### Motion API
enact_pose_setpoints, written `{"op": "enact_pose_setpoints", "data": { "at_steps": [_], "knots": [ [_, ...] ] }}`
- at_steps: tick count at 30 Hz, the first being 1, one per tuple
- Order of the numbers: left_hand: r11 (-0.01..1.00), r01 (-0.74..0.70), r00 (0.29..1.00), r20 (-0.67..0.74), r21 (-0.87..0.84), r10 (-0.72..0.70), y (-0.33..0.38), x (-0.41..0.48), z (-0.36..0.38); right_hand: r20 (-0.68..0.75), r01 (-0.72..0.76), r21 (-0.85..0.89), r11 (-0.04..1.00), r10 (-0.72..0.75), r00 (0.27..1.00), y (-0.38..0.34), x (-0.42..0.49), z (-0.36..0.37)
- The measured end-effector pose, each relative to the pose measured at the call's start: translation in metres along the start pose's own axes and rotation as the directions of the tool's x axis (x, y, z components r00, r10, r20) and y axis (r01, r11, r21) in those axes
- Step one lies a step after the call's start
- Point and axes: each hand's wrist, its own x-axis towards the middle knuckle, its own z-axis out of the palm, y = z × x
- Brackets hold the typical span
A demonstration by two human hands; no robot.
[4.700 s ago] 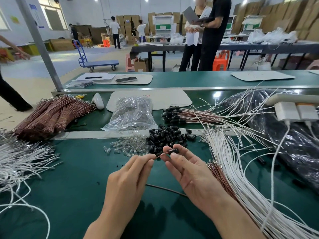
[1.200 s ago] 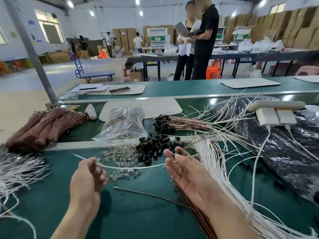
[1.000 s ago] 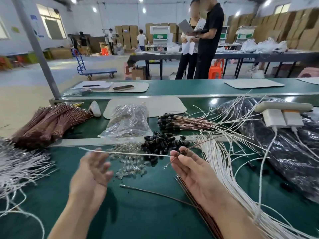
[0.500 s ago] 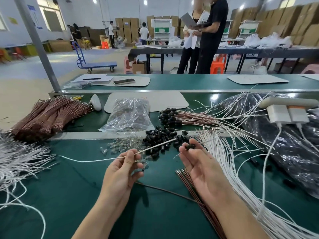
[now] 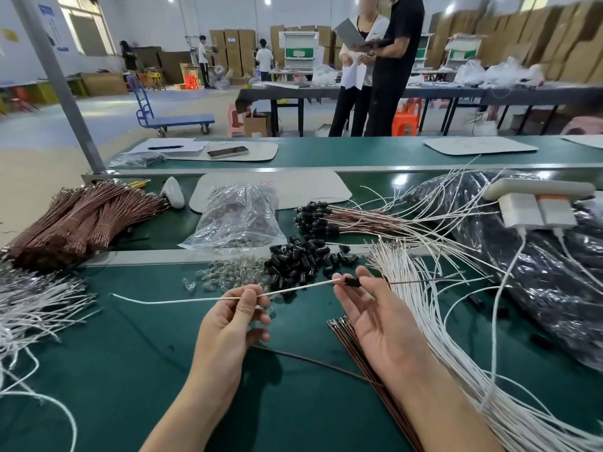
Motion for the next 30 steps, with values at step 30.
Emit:
{"op": "enact_pose_setpoints", "data": {
  "at_steps": [30],
  "knots": [
    [1.000,0.005,0.998,-0.063,-0.003,-0.005,0.0015,-0.0024,0.0011,0.162,-0.019,-0.106,0.994,0.036,0.986,0.0055,0.0009,-0.0036]
  ]
}}
